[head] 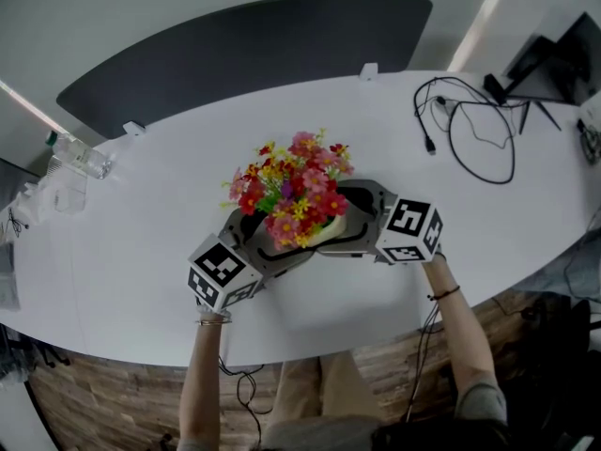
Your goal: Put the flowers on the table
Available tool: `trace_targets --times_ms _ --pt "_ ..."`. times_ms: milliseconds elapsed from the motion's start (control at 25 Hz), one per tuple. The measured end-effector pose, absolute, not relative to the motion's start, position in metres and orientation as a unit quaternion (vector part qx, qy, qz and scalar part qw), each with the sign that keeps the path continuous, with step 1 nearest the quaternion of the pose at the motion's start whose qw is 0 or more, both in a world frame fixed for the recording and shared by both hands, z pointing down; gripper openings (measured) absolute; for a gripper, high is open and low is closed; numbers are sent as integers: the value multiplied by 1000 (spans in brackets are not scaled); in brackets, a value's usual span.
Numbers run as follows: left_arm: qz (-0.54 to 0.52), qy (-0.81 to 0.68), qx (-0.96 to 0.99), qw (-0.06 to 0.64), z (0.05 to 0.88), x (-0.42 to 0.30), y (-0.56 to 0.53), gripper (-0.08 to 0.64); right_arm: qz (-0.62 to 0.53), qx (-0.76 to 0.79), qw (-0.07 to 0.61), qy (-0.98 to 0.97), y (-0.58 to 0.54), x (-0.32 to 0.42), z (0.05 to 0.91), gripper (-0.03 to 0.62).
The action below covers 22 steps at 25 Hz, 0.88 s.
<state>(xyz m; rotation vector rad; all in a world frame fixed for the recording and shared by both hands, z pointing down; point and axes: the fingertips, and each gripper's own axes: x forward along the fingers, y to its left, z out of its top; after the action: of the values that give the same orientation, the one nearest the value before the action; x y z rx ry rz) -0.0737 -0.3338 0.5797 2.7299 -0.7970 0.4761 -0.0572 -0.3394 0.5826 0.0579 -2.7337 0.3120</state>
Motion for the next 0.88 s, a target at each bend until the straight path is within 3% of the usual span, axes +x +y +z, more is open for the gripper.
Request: trace_targets --times_ms 880 --pt "220 -308 923 65 591 -75 -325 446 57 40 248 -966 -330 -55 599 454"
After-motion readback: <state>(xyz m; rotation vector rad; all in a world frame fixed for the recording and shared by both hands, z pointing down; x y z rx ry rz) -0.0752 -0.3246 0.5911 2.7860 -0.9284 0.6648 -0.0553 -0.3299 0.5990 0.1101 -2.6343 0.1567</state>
